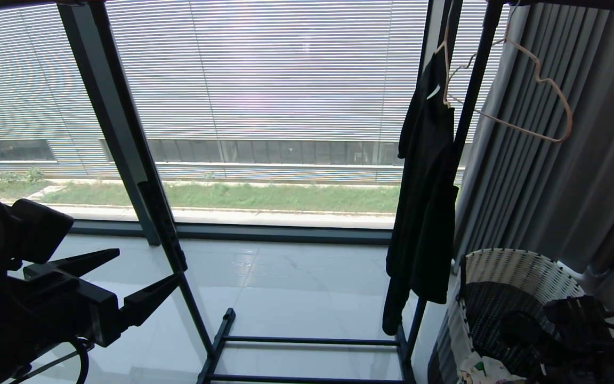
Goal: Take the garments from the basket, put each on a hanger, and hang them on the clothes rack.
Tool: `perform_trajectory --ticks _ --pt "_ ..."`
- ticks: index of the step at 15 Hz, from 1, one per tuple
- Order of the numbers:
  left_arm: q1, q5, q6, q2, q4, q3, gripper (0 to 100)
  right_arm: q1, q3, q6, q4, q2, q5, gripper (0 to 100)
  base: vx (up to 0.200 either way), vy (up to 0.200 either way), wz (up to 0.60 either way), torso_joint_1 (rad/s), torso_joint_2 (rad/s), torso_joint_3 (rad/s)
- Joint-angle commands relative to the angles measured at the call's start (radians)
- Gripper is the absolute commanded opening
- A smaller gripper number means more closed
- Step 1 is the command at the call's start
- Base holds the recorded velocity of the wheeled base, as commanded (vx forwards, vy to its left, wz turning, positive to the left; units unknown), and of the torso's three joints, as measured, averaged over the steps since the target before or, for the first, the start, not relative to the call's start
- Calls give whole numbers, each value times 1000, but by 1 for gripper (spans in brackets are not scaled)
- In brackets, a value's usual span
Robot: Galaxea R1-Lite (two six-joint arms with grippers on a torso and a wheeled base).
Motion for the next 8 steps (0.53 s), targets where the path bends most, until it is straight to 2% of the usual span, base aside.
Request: perform_trajectory --ticks 1,3,4,8 --pt "0 1 -1 2 0 1 100 -10 -26 0 -55 103 0 100 0 0 0 0 0 0" --pt "0 2 1 2 0 1 100 -13 -28 0 -88 142 0 100 0 0 0 0 0 0" --pt "0 2 1 0 0 1 100 -13 -36 0 -90 149 0 0 0 0 0 0 0 0" --pt "0 6 -16 2 0 4 100 -13 -28 -4 -94 110 37 0 0 0 0 0 0 0"
